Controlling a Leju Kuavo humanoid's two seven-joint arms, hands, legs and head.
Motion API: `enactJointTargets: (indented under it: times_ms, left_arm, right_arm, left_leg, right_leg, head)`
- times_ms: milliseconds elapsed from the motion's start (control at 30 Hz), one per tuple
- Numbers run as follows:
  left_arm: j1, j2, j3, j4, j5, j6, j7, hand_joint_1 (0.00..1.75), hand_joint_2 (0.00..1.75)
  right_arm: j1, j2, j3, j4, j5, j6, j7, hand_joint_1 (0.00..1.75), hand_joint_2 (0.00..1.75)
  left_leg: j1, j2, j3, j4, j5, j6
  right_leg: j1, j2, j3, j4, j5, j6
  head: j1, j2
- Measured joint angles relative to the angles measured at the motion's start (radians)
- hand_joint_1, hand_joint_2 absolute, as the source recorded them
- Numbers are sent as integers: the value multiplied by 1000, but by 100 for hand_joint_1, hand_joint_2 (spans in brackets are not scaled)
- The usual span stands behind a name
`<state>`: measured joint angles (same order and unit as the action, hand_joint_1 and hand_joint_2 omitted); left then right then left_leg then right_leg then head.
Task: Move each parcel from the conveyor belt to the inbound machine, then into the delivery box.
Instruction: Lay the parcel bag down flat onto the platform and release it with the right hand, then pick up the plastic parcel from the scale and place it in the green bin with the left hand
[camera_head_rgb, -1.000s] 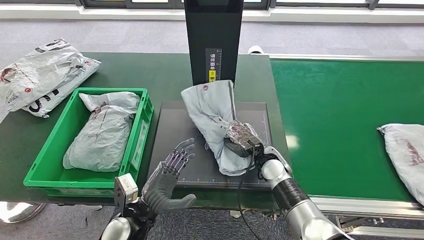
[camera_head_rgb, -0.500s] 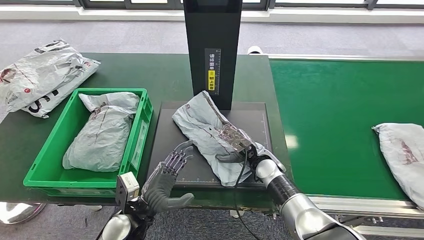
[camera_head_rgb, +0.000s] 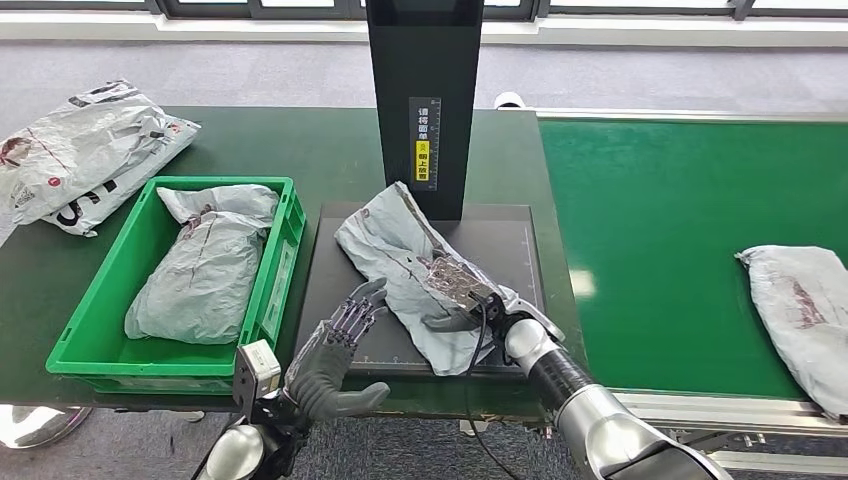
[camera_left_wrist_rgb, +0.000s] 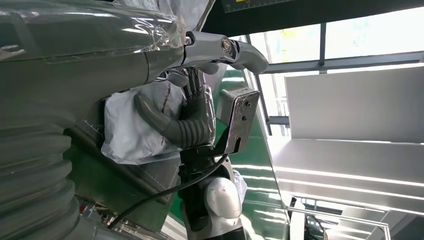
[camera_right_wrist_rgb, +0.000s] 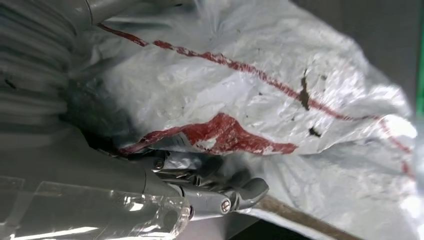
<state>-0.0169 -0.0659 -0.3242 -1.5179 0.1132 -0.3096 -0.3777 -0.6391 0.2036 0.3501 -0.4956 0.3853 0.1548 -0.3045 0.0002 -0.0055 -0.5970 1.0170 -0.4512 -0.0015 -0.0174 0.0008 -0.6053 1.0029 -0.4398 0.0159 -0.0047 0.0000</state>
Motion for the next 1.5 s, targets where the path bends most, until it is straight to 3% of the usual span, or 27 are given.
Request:
enactJointTargets:
  times_ms: [67, 200, 433, 667, 800, 900, 1000, 1200, 1500]
  left_arm:
    - [7, 0, 0, -6, -5, 10, 1, 0, 175]
    - [42, -4, 6, -37, -21, 35, 7, 0, 175]
    - [90, -28, 17, -78, -51, 56, 12, 0, 175]
    - [73, -50, 17, -75, -55, 79, 32, 0, 175]
    - [68, -61, 17, -72, -69, 100, 42, 0, 175]
    - [68, -70, 17, -72, -120, 156, 54, 0, 175]
    - [66, -76, 22, -71, -176, 229, 60, 0, 175]
    - [56, -89, 62, -69, -308, 393, 58, 0, 175]
    - [48, -100, 85, -69, -326, 413, 58, 0, 175]
  right_arm:
    - [13, -2, 8, -41, 8, -25, -17, 0, 175]
    - [78, -27, 15, -274, 41, -114, 14, 0, 0]
    - [262, -87, 15, -827, 150, -316, 62, 0, 0]
    - [339, -108, 12, -1067, 211, -415, 71, 0, 0]
    - [384, -110, 2, -1147, 254, -518, 51, 0, 175]
    - [453, -110, -13, -1232, 269, -637, 17, 0, 175]
    - [537, -110, -34, -1315, 241, -689, -15, 0, 175]
    - [672, -109, -95, -1386, 125, -654, -52, 0, 175]
    - [735, -104, -147, -1411, 105, -640, -67, 0, 175]
  left_leg:
    - [0, 0, 0, 0, 0, 0]
    - [0, -1, -1, 0, 0, 0]
    - [0, -2, -1, 0, -3, 0]
    - [0, 0, 0, 0, -4, 0]
    - [0, 0, 1, 0, -3, -1]
    - [0, -1, 1, 0, -4, -1]
    - [0, -1, 1, 0, -6, 0]
    - [0, -1, 1, 0, -7, 0]
    - [0, 0, 1, 0, -6, 0]
  right_leg:
    - [0, 0, 0, 0, 0, 0]
    - [0, -1, -1, 0, 0, 0]
    - [0, -1, -1, -1, -2, 0]
    - [0, 0, -1, -1, -2, 0]
    - [0, 0, 0, -1, -2, 0]
    - [0, 0, 0, -1, -2, 0]
    - [0, 0, 0, -1, -4, -1]
    - [0, 0, 1, -1, -5, 0]
    - [0, 0, 1, -1, -5, 0]
  head:
    - [0, 0]
    - [0, 0]
    - [0, 0]
    - [0, 0]
    - [0, 0]
    - [0, 0]
    - [0, 0]
    - [0, 0]
    - [0, 0]
